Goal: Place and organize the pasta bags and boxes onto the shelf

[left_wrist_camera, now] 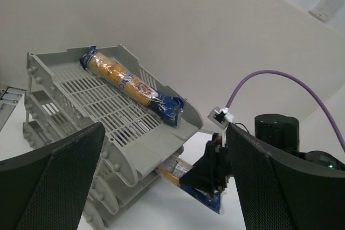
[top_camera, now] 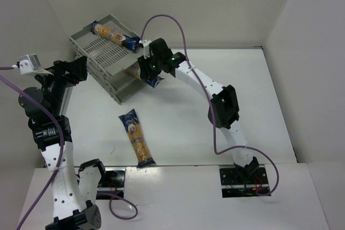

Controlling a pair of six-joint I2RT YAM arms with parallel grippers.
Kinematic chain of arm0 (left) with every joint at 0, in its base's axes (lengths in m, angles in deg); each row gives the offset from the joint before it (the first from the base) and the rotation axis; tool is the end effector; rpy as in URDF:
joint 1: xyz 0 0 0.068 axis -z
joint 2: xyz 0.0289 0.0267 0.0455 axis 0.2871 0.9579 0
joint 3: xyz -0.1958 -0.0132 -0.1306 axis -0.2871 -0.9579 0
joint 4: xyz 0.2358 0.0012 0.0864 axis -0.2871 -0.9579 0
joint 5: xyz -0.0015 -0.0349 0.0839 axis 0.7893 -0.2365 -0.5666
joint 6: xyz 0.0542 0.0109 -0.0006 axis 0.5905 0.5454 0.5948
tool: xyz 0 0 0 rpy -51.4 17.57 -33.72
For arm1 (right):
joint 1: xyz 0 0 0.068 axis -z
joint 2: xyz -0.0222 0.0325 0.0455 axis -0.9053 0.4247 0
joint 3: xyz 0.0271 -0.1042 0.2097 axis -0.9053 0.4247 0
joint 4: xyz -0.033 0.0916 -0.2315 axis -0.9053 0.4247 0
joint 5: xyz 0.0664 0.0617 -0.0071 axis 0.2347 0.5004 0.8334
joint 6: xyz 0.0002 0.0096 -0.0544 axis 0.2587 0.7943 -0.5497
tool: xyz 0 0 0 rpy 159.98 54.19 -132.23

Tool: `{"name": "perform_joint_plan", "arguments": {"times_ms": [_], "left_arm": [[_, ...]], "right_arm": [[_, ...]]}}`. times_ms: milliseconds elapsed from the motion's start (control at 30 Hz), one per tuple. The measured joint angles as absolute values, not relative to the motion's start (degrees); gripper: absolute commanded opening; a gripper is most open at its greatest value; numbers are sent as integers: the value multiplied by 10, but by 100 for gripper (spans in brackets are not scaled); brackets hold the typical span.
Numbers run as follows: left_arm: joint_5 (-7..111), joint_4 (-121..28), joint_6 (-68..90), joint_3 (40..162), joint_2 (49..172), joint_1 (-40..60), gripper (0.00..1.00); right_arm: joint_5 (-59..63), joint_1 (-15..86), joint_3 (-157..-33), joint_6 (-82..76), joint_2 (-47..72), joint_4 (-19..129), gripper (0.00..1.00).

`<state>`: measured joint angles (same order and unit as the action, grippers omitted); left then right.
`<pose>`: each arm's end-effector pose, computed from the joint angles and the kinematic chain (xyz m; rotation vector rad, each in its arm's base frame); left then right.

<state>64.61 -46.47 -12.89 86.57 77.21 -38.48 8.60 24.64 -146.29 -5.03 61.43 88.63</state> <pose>0.1573 0.0485 0.4201 -0.3202 1.2433 -0.4348 0.3673 0.3231 0.2676 -0.8315 2.1371 0.7043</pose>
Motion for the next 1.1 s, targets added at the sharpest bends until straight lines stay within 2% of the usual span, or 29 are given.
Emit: {"name": "perform_joint_plan", "arguments": {"times_ms": [233, 400, 467, 533, 567, 600, 700, 733, 900, 1000, 1067, 1100], "left_arm": [[639, -461, -116, 866, 800, -386, 100], [633, -451, -111, 859, 825, -391, 100], [631, -450, -106, 856, 831, -394, 100], [631, -445, -103, 856, 837, -395, 100], [630, -443, -103, 856, 840, -395, 100], [630, -442, -102, 856, 842, -395, 100], [630, -437, -101, 856, 847, -395, 100], [629, -437, -100, 856, 847, -395, 100], [630, -429, -100, 853, 847, -395, 100], [630, -427, -101, 851, 845, -395, 100], [631, -428, -102, 850, 841, -395, 100], [631, -428, -102, 850, 838, -395, 100]], "right_arm": [[23, 217, -1662, -14, 759, 879, 0], [-10, 204, -1890, 12, 895, 916, 0], [-20, 201, -1915, 20, 915, 917, 3], [-26, 199, -1931, 24, 926, 930, 23], [-25, 197, -1935, 24, 927, 931, 50], [-25, 197, -1939, 22, 927, 934, 64], [-26, 196, -1952, 13, 927, 930, 85], [-24, 196, -1957, 7, 926, 931, 88], [-20, 192, -1958, -11, 911, 939, 88], [-26, 187, -1958, -17, 893, 962, 81], [-41, 184, -1958, -25, 874, 990, 37], [-48, 183, -1957, -30, 864, 1003, 20]]}}
